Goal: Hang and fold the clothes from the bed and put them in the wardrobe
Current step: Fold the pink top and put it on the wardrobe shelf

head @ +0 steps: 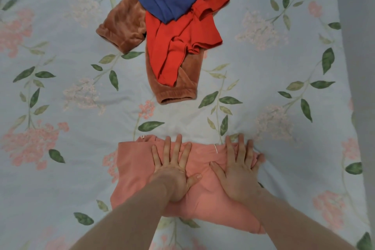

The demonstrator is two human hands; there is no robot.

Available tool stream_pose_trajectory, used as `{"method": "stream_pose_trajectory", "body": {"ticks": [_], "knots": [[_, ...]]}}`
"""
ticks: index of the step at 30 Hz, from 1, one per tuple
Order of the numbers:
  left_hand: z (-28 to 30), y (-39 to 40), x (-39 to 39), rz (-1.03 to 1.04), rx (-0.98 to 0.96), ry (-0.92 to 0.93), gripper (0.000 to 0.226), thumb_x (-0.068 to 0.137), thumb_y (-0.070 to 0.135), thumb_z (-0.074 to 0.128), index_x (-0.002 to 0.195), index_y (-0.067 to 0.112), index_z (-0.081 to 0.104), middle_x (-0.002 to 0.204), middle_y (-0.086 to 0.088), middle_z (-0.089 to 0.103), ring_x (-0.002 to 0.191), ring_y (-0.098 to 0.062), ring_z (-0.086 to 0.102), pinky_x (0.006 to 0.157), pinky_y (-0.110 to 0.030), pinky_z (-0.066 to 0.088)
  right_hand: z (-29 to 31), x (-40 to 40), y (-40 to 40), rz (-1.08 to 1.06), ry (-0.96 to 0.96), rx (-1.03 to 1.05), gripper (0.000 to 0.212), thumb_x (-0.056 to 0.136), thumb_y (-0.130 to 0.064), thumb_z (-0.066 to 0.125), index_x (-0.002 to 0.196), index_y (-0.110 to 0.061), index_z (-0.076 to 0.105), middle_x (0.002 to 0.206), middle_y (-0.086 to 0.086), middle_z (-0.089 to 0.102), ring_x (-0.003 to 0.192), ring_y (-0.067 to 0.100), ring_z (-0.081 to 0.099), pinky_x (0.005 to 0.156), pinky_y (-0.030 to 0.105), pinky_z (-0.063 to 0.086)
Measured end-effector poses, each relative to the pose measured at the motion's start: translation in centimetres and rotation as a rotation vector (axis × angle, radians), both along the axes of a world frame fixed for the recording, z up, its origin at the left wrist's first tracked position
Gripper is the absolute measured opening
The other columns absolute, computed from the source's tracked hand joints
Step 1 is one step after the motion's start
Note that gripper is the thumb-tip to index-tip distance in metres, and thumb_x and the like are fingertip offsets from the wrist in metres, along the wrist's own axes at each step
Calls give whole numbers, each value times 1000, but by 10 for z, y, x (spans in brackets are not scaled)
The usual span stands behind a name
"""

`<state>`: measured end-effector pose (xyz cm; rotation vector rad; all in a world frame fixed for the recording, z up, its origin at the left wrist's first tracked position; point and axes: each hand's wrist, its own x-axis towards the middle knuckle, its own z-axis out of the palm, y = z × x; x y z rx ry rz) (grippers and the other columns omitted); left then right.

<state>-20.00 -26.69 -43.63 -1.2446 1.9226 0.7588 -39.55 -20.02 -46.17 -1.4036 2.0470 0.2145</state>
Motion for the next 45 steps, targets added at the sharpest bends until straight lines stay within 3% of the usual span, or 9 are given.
{"method": "stream_pose_trajectory", "body": {"ticks": [12, 17, 20, 23, 26, 33, 38, 41, 45], "knots": [[6, 8, 1, 6, -101, 0, 95, 89, 83, 14, 151, 31, -35, 148, 0, -55, 137, -33, -50, 109, -67, -26, 16, 1, 5, -66, -96, -83, 104, 71, -84, 10, 161, -36, -6, 168, -2, -22, 154, 26, -22, 121, 59, -11], [22, 21, -2, 82, -189, 99, 92, 92, 76, 23, 158, 29, -21, 162, -1, -35, 148, -32, -34, 116, -64, -20, 37, 0, 41, -523, -292, -438, 100, 83, -54, 71, 160, -14, 21, 167, 10, 17, 154, 26, 16, 126, 44, 16], [38, 47, 1, 154, -352, 326, 84, 94, 63, 35, 162, 29, -1, 169, -3, -10, 155, -33, -9, 123, -57, -7, 43, 0, 67, -851, -382, -425, 108, 72, -65, 72, 157, -17, 26, 153, 5, 38, 137, 25, 45, 117, 47, 38], [50, 80, 7, 44, -444, 469, 73, 96, 58, 30, 161, 32, 12, 169, 0, 2, 155, -28, -3, 125, -51, -3, 51, -4, 77, -995, -549, -315, 68, 83, -45, 77, 140, -26, 46, 128, -5, 58, 111, 17, 61, 97, 36, 47], [49, 98, 6, 5, -314, 415, 65, 101, 59, 21, 160, 42, 1, 168, 10, -14, 154, -22, -20, 123, -50, -13, 54, -7, 78, -992, -668, -176, 54, 83, -53, 75, 127, -36, 51, 121, -10, 63, 112, 17, 62, 103, 39, 47], [29, 94, -7, 18, -115, 236, 63, 102, 58, 17, 155, 48, -17, 164, 12, -28, 147, -30, -36, 115, -58, -25, 55, -6, 72, -924, -690, -89, 113, 46, -82, 80, 142, -39, 42, 137, -7, 59, 125, 20, 58, 111, 46, 46], [37, 87, -15, 27, -39, 181, 67, 101, 57, 24, 155, 49, -15, 166, 10, -24, 149, -31, -33, 117, -60, -21, 65, 7, 71, -903, -648, -133, 76, 89, -46, 73, 154, -27, 38, 143, 1, 53, 136, 21, 45, 113, 31, 33], [53, 79, -8, 127, -55, 353, 76, 95, 51, 46, 159, 44, 6, 170, 9, -3, 155, -27, -11, 124, -53, -7, 73, 9, 73, -902, -706, -180, 66, 92, -38, 72, 150, -26, 43, 141, -1, 54, 122, 14, 49, 106, 30, 37], [71, 71, 23, 384, -160, 639, 64, 88, 37, 56, 150, 32, 44, 158, 11, 37, 146, -9, 30, 120, -21, 18, 86, 2, 71, -909, -809, -138, 70, 89, -38, 74, 151, -37, 40, 141, -9, 55, 122, 15, 55, 102, 34, 44]]}}
